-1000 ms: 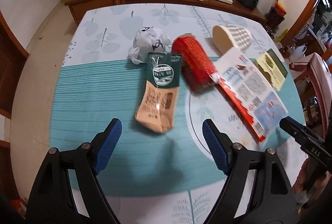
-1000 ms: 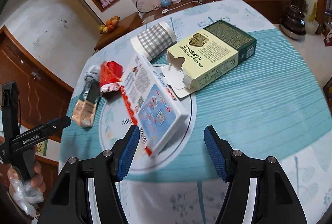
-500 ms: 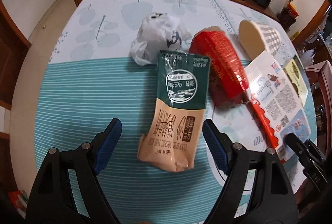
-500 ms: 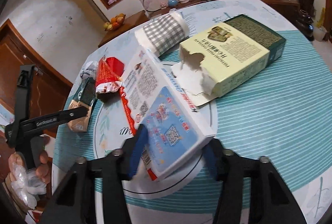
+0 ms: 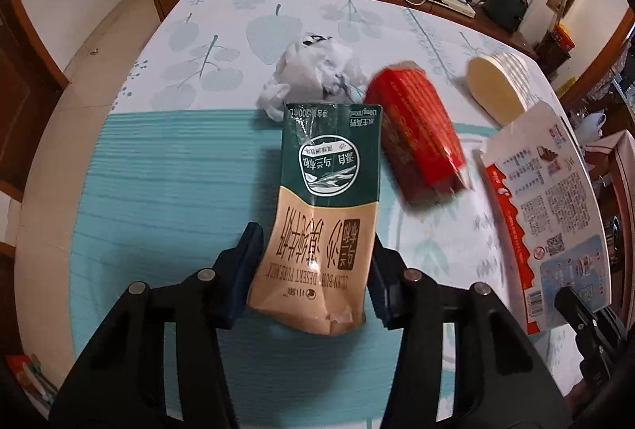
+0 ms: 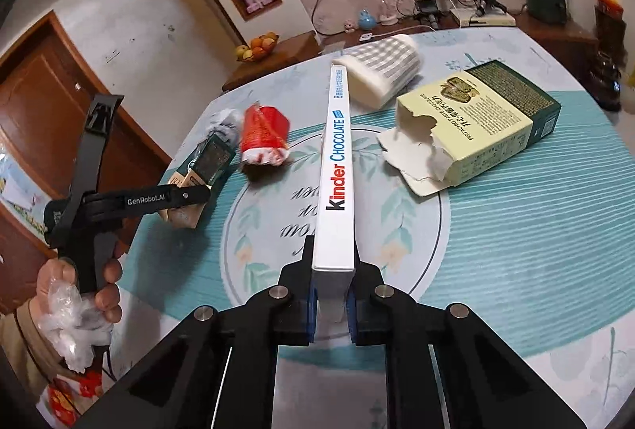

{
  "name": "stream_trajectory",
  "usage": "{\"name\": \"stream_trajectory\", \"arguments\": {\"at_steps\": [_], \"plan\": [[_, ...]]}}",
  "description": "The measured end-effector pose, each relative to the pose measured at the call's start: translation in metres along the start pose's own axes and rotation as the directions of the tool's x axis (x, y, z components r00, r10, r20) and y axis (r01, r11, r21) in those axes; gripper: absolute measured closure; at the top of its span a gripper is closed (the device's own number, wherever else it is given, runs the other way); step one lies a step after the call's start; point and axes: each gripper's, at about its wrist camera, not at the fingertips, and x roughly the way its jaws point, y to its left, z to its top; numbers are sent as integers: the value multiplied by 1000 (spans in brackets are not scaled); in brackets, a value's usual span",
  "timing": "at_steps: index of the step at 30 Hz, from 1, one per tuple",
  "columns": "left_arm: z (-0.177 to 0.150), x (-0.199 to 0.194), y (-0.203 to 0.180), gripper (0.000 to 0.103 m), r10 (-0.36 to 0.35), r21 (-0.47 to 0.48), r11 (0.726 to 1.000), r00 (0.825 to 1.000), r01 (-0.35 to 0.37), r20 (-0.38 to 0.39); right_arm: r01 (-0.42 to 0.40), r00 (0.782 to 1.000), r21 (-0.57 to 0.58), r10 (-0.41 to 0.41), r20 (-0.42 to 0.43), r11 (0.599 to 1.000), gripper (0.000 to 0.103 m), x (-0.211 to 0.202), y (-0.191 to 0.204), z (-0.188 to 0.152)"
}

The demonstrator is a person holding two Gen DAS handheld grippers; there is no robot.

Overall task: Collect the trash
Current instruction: 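Grasp the green-tan snack packet with the left gripper while the right grasps the Kinder box, then carry the snack packet and Kinder box down over the trash bin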

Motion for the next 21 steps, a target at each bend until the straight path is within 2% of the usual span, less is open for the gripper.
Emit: {"name": "stream_trajectory", "arguments": {"at_steps": [5,13,16,21], "plan": [[-28,-35,-7,57,-16,35,999,1000,16,4,-4,1000,-19,4,11,1000,92,-21,8,-12],[-96,-105,-33,57,-149,90,985,989,147,20,-23,998,-52,26,54,998,92,-90,24,-41],[-122,-127,-41,57,-202,80,977,979,200,15,-40,997,-64,44,70,997,92,-123,34,-61],[-172,-162,-45,57,-281,5,960,960,281,21,-76,993,-89,83,84,993,92,-181,49,-100]]}}
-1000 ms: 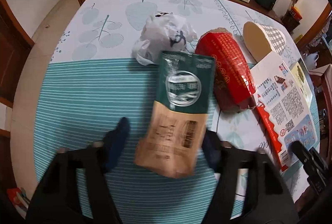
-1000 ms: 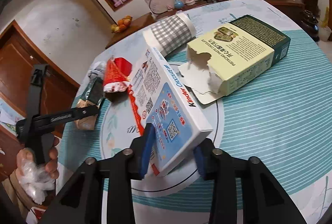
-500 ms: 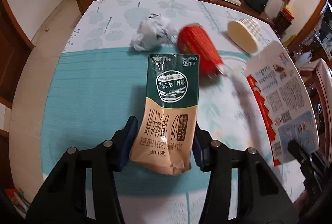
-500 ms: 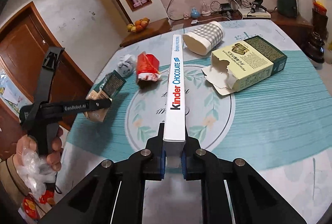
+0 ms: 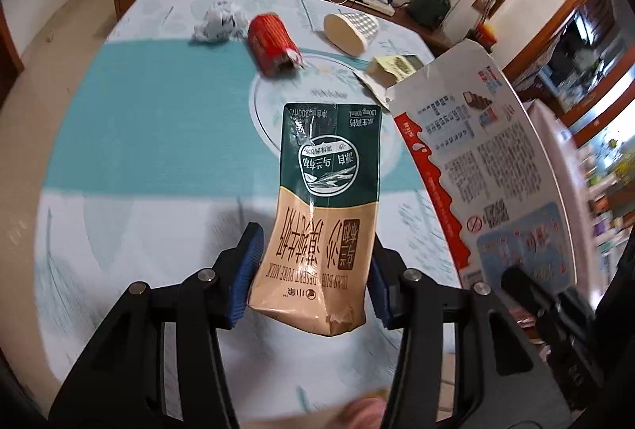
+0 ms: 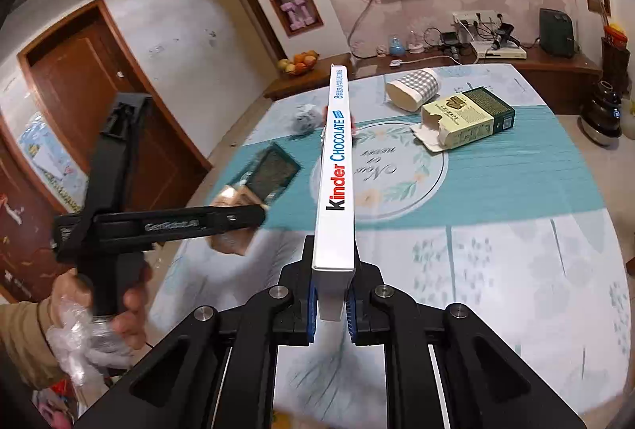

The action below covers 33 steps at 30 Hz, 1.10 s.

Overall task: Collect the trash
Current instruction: 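Carry the snack packet and Kinder box down over the trash bin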

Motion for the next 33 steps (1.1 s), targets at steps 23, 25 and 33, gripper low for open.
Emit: {"name": "stream_trajectory", "arguments": {"at_steps": [23,25,33], "plan": [[-243,-52,-44,57,96,380,923,992,-60,-76,-7,959,-9,4,-284,1000,92,-141,23,-217],[-261,-45,-47,57,107,413,909,988,-52,-113,2,945,2,-1,-326,1000,92,-140,19,-234],[-318,4,-35,57,110,413,911,963,1,-245,50,873,17,-35,-487,999,92,-99,-1,-298]]}}
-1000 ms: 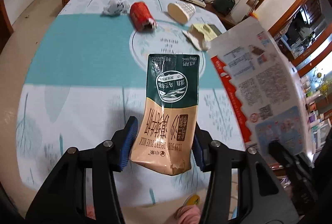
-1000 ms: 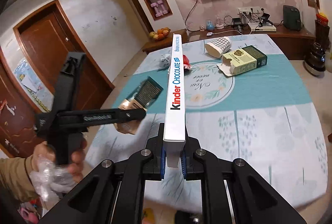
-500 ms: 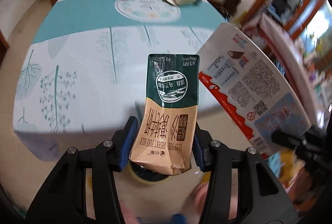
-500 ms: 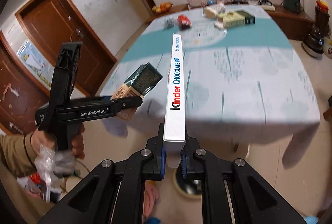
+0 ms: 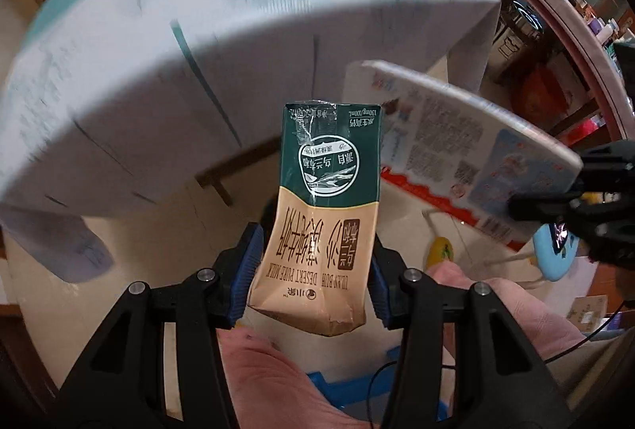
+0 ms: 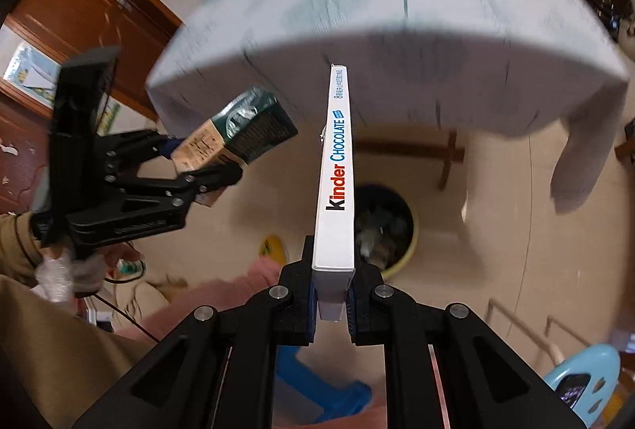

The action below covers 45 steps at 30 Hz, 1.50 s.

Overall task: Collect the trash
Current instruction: 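Carry the snack packet and Kinder box down over the trash bin, then open both grippers to drop the packet and box into the bin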

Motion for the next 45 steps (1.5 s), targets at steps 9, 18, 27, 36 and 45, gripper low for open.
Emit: {"name": "stream_trajectory", "arguments": {"at_steps": [9,18,27,36,45], "plan": [[-23,110,13,57,-27,-20,999,995,25,-96,-4,982,160,34,-184,987,92,140,-44,-21],[-54,233,39,57,-70,-106,993,972,46,-225,61,949,207,8,-316,976,92,269,-79,-22],[-73,308,60,57,-6,-169,985,963,-41,-269,112,927,162,-44,-372,980,92,354,-99,-16],[-73,321,69,55,160,-137,971,956,-197,-245,136,954,186,-79,-288,973,46,380,-116,-12],[-67,311,61,55,131,-161,971,958,-176,-257,122,960,166,-74,-270,979,46,358,-103,-18]]}}
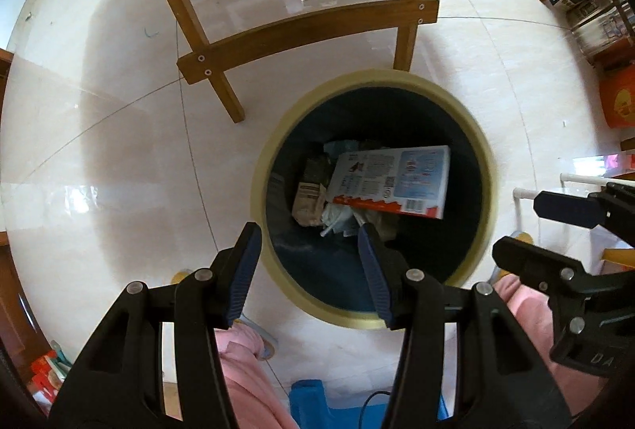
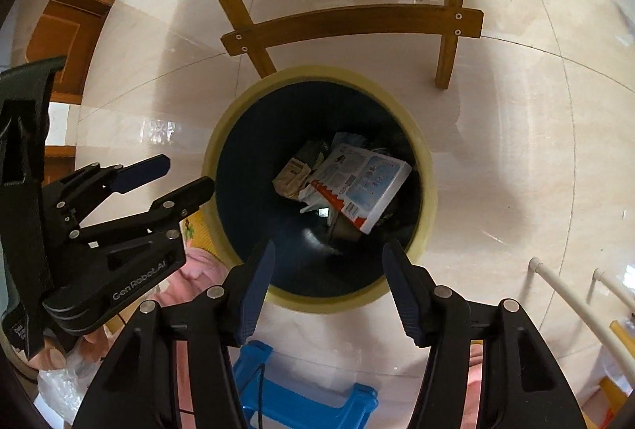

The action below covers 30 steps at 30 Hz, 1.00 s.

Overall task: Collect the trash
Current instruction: 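Open both grippers to drop the packet and box into the bin, then raise both tools back up toward the table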

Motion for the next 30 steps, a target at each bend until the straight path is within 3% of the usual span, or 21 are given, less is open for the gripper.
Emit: {"name": "stream_trajectory", "arguments": {"at_steps": [9,17,22,30], "plan": [[1,-80,-5,55,-39,-24,999,998,40,42,-17,999,23,16,43,1000,46,-66,5,-12],[-2,-188,-9,55,-45,-33,998,995,48,90,-13,988,-4,14,154,1000,46,-179,22,-22],[4,-277,-2,55,-26,-70,997,986,39,167,-13,968,-35,21,249,999,46,-259,38,-25],[37,-389,21,55,35,-116,993,955,0,293,-42,914,-54,60,401,998,46,-371,61,-15]]}}
